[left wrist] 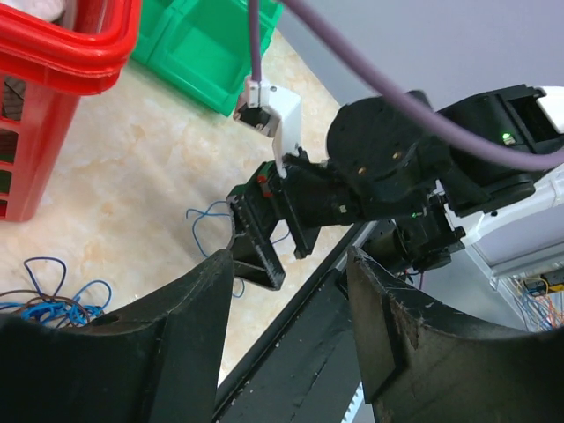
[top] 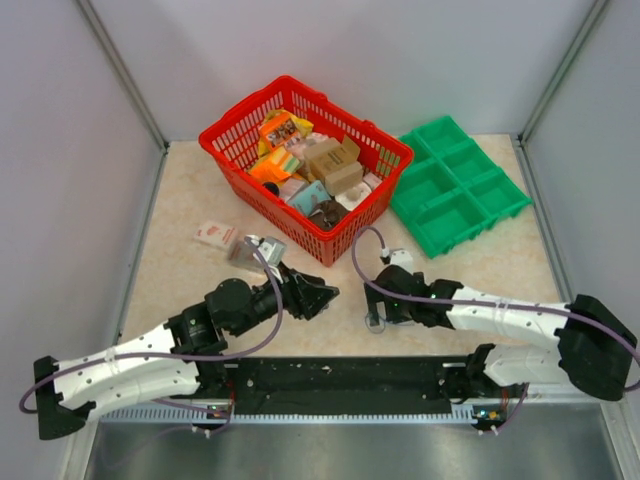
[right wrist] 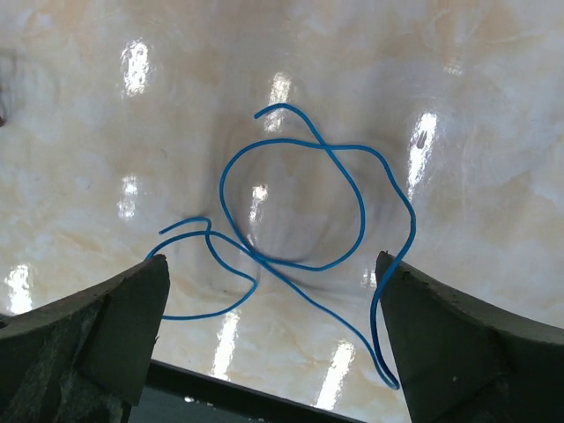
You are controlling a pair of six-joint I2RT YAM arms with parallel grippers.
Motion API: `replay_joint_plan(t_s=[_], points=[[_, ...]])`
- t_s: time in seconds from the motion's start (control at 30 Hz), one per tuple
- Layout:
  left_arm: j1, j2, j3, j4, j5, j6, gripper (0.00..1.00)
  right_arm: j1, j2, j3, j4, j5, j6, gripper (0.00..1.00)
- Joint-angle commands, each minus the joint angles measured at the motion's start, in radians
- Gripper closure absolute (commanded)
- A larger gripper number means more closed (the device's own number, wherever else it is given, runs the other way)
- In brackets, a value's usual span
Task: Untangle the cables
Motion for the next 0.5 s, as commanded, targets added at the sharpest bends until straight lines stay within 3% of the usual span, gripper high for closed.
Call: replay_joint_plan(t_s=[0.0,0.17,0.27,0.33,0.47], points=[[0.002,-0.04,0.004,0.003,-0.043,0.043,0.41,0.043,0.082,0.067,-0.015,0.154,0.038,0.01],[0.002,-0.07,-0.008,-0.02,-0.059,0.041,0.41,0.043,0.151,0.041,0.095,0.109,0.0,0.07],[0.0,-0.081,-0.01,-0.053,-0.068,0.037,0.41,0.043,0.182,0.037,0.131,0.097,-0.011,0.19],[0.002,-0.092,-0.018,-0.056,-0.073,0.035,0.42,0.041,0.19,0.035,0.132,0.117,-0.008,0.32],[0.002,-0.104,-0.027,-0.064,-0.086,0.034,0.42,0.043,0.165,0.02,0.131,0.14,0.009,0.8]])
